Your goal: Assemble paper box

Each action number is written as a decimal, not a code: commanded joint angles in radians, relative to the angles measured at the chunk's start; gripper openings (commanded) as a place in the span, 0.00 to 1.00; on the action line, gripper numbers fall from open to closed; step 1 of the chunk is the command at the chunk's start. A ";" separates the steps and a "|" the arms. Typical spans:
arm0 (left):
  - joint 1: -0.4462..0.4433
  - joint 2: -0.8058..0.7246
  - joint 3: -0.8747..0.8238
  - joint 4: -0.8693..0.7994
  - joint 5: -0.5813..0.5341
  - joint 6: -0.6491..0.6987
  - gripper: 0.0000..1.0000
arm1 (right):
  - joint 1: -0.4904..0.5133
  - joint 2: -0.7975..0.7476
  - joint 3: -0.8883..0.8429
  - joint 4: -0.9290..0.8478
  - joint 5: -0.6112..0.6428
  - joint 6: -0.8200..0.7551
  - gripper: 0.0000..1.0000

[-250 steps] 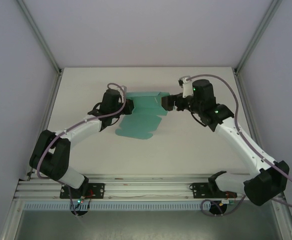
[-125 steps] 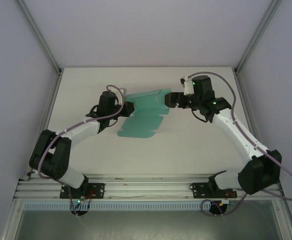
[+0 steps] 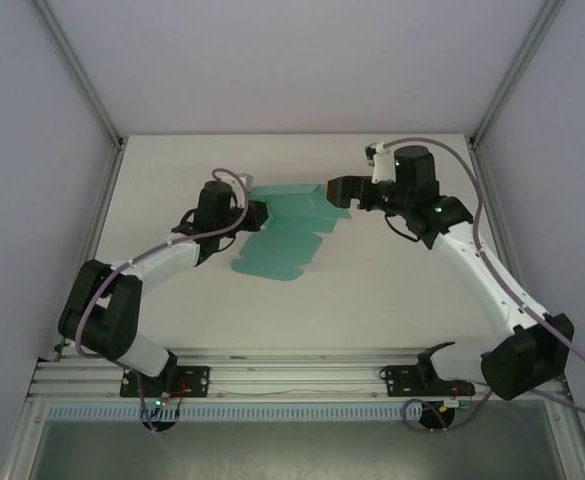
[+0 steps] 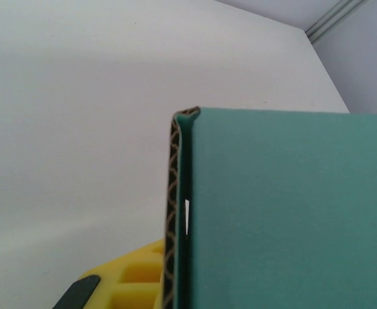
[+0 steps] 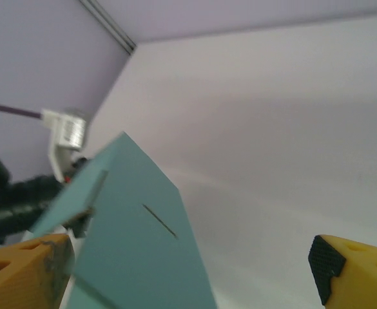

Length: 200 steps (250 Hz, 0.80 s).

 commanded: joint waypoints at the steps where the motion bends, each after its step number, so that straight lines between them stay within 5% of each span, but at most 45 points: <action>1: -0.011 -0.014 0.016 0.007 -0.026 0.006 0.00 | -0.001 -0.013 0.040 0.096 -0.012 0.038 0.95; 45: -0.016 -0.014 0.036 -0.018 -0.053 -0.008 0.00 | 0.040 0.052 0.096 0.039 0.002 -0.015 0.95; 126: -0.019 -0.030 0.069 -0.072 -0.114 -0.063 0.00 | 0.171 0.173 0.081 -0.072 0.335 -0.142 0.95; 200: -0.024 -0.014 0.052 0.057 -0.055 -0.140 0.00 | 0.256 0.250 0.003 0.264 0.598 -0.048 0.97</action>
